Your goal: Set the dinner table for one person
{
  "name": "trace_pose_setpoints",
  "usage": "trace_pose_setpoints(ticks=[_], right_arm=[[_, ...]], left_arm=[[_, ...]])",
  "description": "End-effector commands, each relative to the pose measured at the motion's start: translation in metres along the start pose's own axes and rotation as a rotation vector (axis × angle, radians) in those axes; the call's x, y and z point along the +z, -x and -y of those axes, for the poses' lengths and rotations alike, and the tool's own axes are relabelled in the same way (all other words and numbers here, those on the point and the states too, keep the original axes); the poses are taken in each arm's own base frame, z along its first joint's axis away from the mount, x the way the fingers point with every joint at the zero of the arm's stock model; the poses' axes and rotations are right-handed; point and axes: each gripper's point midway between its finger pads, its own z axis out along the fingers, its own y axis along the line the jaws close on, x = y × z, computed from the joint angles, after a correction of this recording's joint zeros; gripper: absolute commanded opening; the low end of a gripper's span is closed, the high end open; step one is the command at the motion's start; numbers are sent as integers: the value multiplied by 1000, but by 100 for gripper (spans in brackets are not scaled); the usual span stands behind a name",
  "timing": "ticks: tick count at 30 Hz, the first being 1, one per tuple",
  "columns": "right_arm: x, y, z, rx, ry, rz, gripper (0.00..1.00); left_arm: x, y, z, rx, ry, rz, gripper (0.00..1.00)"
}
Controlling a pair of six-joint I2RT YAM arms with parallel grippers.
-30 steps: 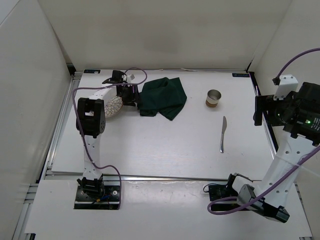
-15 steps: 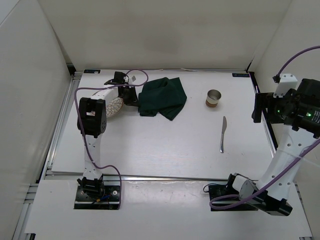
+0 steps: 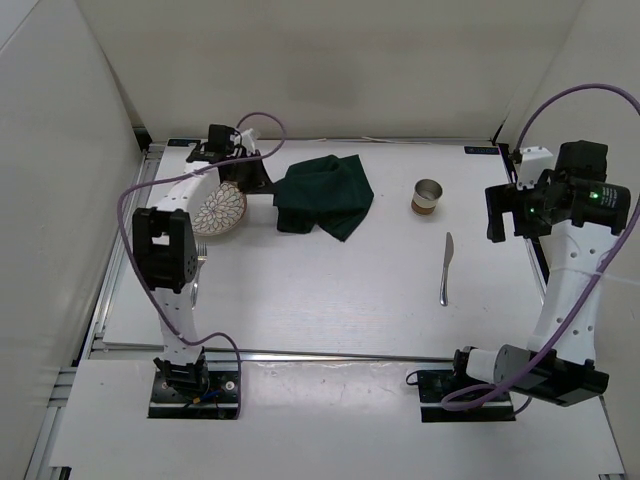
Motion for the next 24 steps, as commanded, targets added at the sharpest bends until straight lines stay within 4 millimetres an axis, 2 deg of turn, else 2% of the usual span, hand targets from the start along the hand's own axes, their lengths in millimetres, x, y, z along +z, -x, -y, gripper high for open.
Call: trace_pose_setpoints(ticks=[1, 3, 5, 7, 8, 9, 10, 11, 12, 15, 18, 19, 24], right_arm=[[4, -7, -3, -33, -2, -58, 100], [6, -4, -3, -44, -2, -62, 100], [11, 3, -6, -64, 12, -61, 100], [9, 9, -4, -67, 6, -46, 100], [10, 12, -5, -74, 11, -45, 100], [10, 12, -5, -74, 11, -45, 100], [8, 15, -4, -85, 6, -34, 100], [11, 15, -4, -84, 10, -43, 100], [9, 18, -5, -93, 12, -33, 100], [9, 19, -8, -103, 18, -31, 100], [10, 24, -12, -120, 28, -26, 100], [9, 26, -14, -130, 31, -17, 100], [10, 30, -20, -154, 39, -17, 100]], left_arm=[[-52, 16, 48, 38, -102, 62, 10], [-60, 8, 53, 29, -109, 45, 10], [-63, -15, 66, 21, -135, -11, 10], [-64, -33, 70, 25, -144, -46, 10], [-70, -41, 82, 44, -157, -49, 10], [-68, -58, 79, 41, -153, -81, 10], [-70, -63, 78, 38, -151, -86, 10], [-77, -71, 87, 50, -159, -90, 10], [-76, -87, 86, 41, -157, -120, 10], [-84, -109, 93, 59, -152, -135, 10], [-92, -122, 100, 72, -151, -136, 10], [-91, -134, 104, 70, -157, -160, 10], [-94, -162, 122, 137, -167, -185, 10]])
